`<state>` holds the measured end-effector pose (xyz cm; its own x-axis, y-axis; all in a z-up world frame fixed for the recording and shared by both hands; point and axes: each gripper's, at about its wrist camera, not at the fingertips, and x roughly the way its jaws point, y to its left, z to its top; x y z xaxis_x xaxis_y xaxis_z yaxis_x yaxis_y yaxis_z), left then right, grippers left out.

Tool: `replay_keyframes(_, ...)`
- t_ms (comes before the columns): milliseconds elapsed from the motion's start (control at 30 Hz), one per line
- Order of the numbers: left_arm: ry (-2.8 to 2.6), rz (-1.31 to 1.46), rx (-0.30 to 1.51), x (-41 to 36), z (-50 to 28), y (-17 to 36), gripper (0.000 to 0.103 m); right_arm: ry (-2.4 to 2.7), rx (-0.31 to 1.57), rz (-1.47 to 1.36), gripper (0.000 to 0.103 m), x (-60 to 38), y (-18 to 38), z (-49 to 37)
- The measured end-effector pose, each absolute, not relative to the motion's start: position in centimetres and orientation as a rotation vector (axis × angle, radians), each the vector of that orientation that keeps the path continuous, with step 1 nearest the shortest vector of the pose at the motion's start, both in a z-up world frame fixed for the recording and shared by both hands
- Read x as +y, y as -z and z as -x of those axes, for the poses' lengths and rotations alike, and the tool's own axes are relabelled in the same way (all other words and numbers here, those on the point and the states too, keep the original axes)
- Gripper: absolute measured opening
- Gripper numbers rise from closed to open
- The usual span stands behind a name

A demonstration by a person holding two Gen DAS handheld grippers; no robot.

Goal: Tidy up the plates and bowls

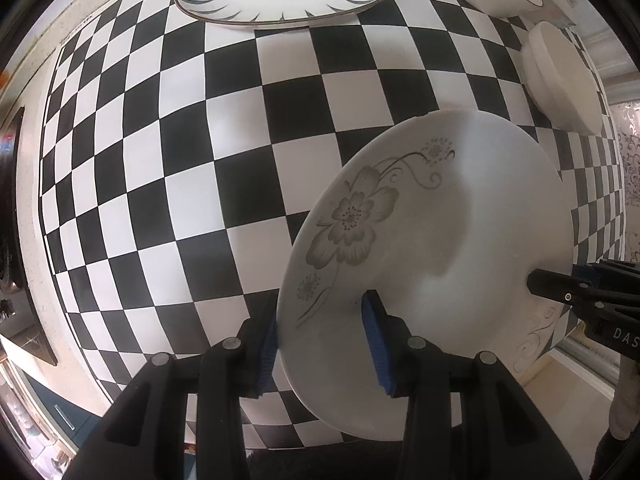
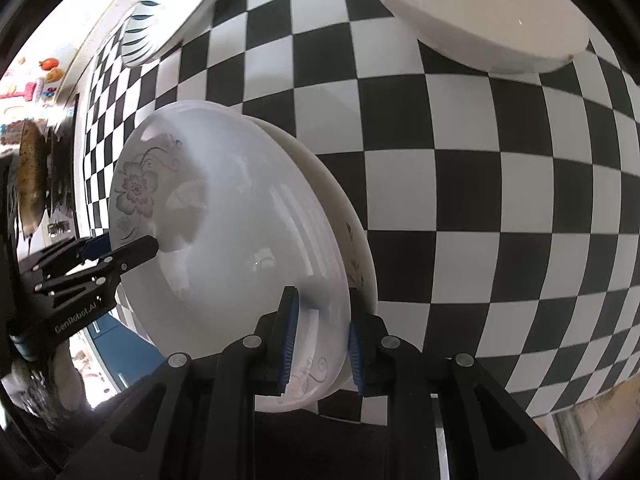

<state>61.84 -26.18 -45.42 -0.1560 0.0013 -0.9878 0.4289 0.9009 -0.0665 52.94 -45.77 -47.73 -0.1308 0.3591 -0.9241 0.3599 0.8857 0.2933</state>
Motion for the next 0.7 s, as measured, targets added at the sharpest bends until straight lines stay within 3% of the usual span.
replay_keyframes(700,0.345,-0.459,1.711,-29.4,-61.8,45.7,0.037,0.118,1.870,-0.445,0.031,-42.7,47.8,-55.9)
